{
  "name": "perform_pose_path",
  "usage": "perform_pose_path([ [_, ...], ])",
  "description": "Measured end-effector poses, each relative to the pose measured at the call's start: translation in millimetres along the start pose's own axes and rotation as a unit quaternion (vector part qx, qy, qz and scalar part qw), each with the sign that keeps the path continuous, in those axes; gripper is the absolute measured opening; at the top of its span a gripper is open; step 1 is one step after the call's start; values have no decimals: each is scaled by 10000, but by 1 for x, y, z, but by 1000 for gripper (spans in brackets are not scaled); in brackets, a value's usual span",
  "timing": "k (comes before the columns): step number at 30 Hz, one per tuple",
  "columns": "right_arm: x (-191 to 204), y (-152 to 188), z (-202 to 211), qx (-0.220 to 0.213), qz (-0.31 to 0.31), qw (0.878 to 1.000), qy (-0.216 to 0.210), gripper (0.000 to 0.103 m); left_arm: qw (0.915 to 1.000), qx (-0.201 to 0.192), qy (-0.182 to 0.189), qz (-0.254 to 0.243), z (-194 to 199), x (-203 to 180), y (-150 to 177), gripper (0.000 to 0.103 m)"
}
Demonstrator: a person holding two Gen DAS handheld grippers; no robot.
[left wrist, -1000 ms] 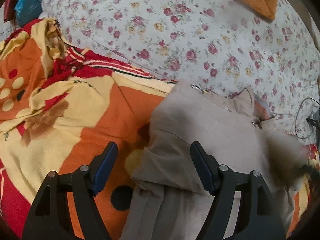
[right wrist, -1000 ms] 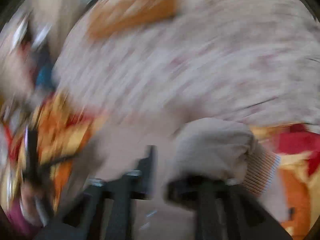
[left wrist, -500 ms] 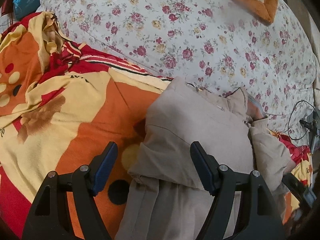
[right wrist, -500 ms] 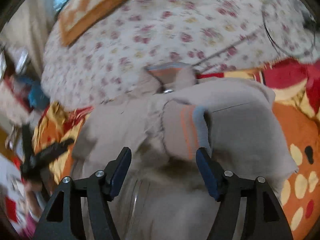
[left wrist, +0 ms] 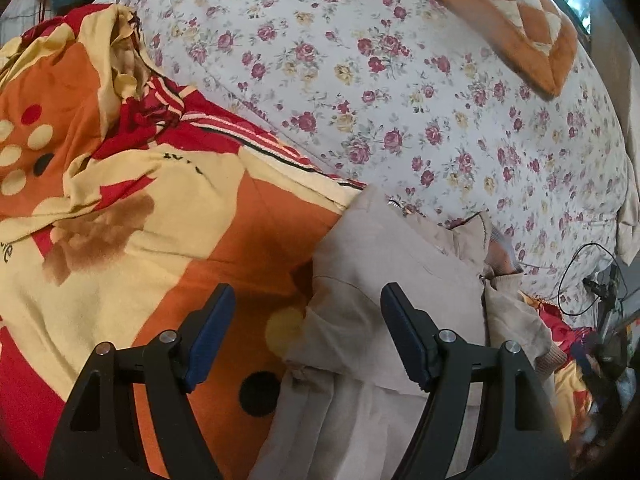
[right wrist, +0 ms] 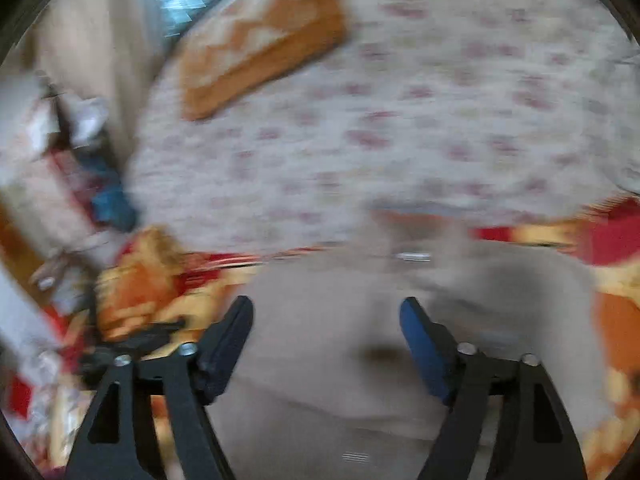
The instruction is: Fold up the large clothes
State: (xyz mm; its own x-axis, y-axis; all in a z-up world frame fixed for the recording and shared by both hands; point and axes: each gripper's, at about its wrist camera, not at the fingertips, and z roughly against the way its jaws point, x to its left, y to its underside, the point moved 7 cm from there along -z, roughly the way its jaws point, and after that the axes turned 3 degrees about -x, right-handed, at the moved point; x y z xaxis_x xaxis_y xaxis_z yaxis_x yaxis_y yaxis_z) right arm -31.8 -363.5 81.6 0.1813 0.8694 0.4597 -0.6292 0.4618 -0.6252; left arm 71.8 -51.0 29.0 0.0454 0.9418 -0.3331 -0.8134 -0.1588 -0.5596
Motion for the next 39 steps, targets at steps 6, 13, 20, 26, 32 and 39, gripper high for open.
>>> perform_pose_path([
  [6, -70, 35, -47, 1101, -1631, 9802, -230, 82, 9998, -25, 13, -218, 4, -7, 1, 75],
  [13, 64, -1, -35, 928, -1081, 9601, -2406, 80, 9995, -60, 303, -6, 9, -3, -3, 75],
  [20, -1, 20, 6, 579, -1073, 9835, -1340, 83, 9963, 48, 838, 203, 8, -21, 5, 86],
  [26, -87, 31, 65, 119, -1339, 9908, -143, 83, 9947, 368, 925, -275, -6, -73, 35, 86],
  [32, -130, 35, 91, -198, -1437, 9878, 570, 83, 9947, 588, 365, -756, -42, -115, 49, 83],
  [39, -174, 49, 103, -223, -1916, 9764, 971, 83, 9898, 508, 753, -1095, -16, -145, 28, 22],
])
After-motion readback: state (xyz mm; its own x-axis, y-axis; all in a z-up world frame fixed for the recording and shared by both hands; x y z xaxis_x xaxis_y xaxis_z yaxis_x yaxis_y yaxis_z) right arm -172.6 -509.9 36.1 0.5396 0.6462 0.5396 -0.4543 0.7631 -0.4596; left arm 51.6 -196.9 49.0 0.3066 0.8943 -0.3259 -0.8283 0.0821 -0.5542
